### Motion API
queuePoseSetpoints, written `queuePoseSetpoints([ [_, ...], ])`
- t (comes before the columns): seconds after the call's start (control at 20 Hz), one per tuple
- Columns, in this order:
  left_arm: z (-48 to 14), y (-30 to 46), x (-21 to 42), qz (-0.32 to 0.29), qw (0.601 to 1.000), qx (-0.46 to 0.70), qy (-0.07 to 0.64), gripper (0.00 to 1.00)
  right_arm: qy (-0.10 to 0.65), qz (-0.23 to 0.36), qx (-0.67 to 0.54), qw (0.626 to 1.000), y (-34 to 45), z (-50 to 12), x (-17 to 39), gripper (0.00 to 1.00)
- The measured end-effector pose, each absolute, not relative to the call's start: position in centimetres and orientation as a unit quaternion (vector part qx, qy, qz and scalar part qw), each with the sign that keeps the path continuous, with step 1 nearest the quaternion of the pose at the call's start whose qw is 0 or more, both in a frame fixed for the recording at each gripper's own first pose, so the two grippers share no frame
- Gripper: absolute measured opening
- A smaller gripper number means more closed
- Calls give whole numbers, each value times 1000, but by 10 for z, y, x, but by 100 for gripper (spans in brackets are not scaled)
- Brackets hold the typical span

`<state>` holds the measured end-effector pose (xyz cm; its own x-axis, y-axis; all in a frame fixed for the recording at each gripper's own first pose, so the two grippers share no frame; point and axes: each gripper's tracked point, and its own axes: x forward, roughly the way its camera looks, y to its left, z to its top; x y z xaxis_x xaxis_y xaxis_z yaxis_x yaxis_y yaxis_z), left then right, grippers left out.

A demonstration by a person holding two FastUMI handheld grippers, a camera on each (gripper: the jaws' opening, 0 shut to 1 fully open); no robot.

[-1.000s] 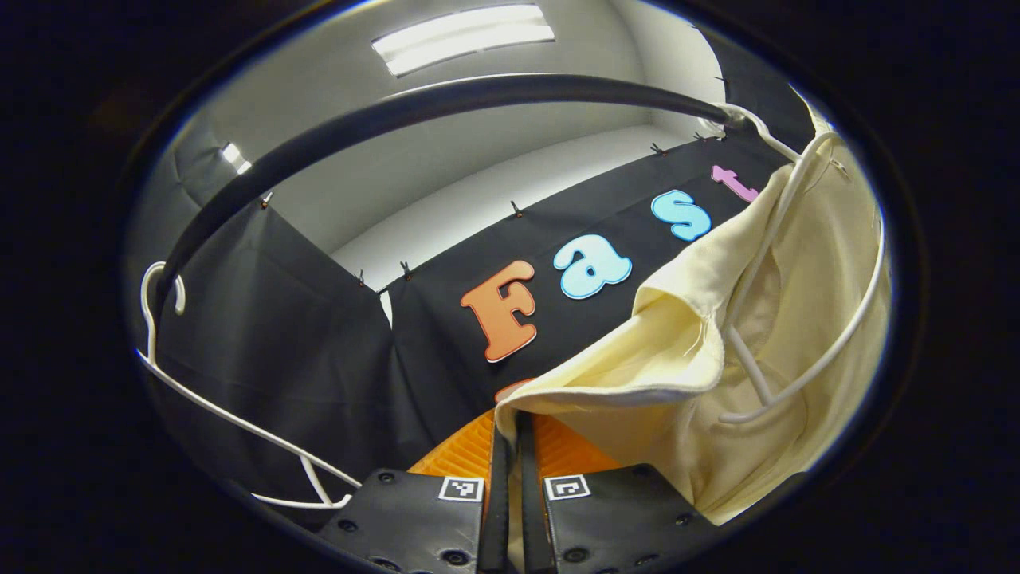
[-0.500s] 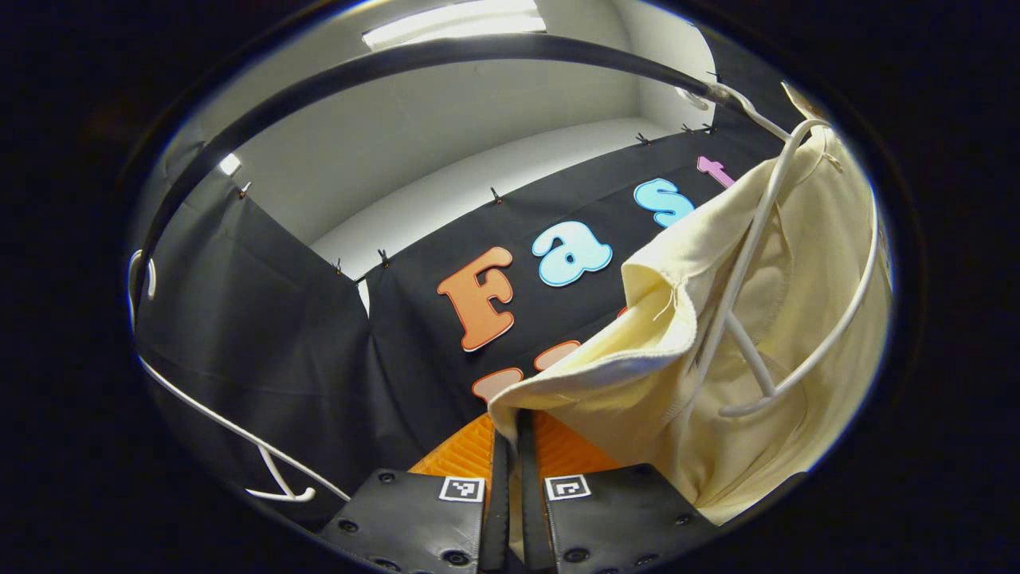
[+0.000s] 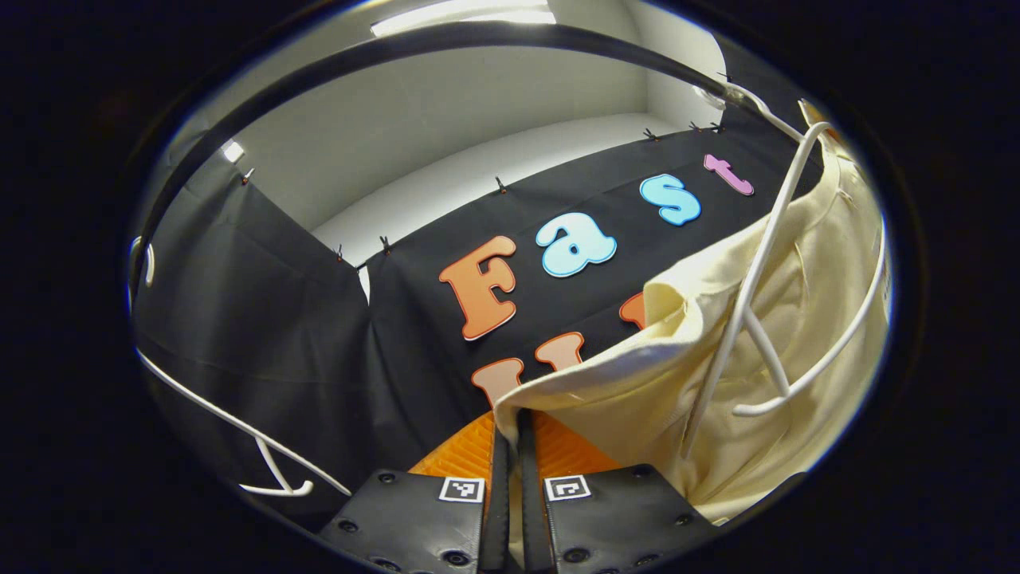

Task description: Grasp the clothes on the hanger with both hands and then place them into the laundry hamper below.

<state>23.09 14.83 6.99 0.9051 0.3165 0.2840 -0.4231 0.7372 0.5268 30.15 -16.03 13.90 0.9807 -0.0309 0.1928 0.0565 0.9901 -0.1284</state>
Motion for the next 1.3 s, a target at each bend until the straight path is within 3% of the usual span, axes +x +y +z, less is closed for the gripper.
queuePoseSetpoints([
  [0.25,50,178,232,218,929,291,-63,13,-59,2,-60,996,-135,69,274,5],
  [0.95,-14,212,131,238,929,282,-10,13,-3,22,-37,999,-102,-9,168,5],
  [1.3,-33,147,97,176,961,214,5,13,26,67,-10,997,-45,-30,142,5],
])
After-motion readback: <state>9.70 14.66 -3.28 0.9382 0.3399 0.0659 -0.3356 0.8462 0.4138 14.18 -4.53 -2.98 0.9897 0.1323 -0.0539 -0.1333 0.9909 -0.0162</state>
